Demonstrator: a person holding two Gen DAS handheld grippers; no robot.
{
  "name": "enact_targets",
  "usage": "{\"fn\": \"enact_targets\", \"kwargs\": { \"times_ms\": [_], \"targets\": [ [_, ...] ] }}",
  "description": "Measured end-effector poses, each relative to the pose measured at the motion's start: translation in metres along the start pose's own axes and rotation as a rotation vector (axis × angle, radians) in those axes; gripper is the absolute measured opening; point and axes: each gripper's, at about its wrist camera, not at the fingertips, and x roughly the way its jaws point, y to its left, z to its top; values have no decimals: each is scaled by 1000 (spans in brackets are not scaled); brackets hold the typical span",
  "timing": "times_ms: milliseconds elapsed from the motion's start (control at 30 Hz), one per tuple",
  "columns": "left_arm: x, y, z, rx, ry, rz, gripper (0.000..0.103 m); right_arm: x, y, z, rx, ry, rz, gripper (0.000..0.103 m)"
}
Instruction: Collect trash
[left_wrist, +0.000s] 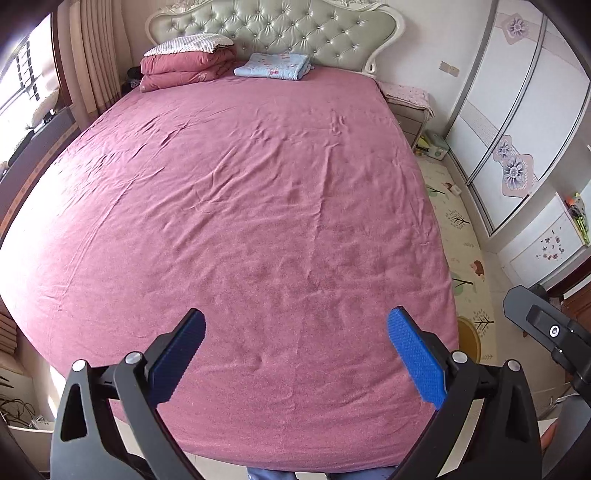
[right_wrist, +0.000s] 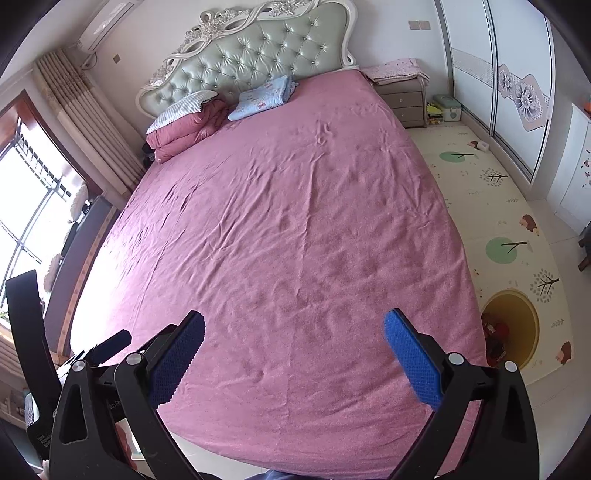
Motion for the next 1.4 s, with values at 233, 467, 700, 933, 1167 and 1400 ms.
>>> {"fn": "enact_targets", "kwargs": {
  "times_ms": [233, 467, 700, 933, 1167, 1400],
  "targets": [
    [-5, 5, -3, -13, 3, -47, 99, -6, 7, -4, -16, -8, 20, 94],
    [-7, 6, -4, -18, -1, -30, 99, -12, 3, -6, -2, -28, 5, 94],
    [-9, 5, -5, -16, -5, -16, 99, -16, 1, -7, 10, -41, 3, 94],
    [-13, 4, -6, -13, -15, -13, 99, -15, 2, -8, -6, -36, 23, 94],
    [-15, 1, -6, -3, -27, -7, 99, -16, 5, -7, -23, -30, 33, 94],
    [-14, 1, -6, -4, -25, -7, 99, -16, 6, -7, -31, -29, 33, 94]
  ]
}}
